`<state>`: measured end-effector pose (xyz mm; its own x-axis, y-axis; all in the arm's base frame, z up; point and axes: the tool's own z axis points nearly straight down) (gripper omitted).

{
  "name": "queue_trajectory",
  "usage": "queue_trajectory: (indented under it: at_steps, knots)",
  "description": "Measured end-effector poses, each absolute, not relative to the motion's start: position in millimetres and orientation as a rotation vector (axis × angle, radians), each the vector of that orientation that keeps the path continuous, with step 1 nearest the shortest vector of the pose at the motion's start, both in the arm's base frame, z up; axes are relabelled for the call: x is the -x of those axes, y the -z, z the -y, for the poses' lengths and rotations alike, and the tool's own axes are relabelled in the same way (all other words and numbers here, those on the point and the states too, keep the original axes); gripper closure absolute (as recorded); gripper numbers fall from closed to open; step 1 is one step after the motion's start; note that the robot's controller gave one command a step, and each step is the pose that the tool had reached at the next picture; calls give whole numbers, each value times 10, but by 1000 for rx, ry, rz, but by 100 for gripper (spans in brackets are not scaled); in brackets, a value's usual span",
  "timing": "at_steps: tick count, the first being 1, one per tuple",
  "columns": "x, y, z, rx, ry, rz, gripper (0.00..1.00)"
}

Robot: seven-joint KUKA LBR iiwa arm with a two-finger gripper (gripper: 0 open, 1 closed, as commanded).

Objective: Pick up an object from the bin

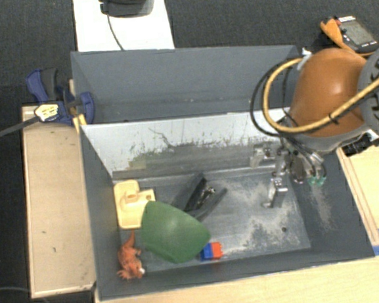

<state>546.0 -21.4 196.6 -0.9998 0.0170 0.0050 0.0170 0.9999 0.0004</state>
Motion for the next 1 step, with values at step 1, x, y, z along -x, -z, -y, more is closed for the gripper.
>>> queue_trajectory:
  at_steps: [1]
  knots:
    - [-5477, -2009, 214, 25, 0, 3145, 0]
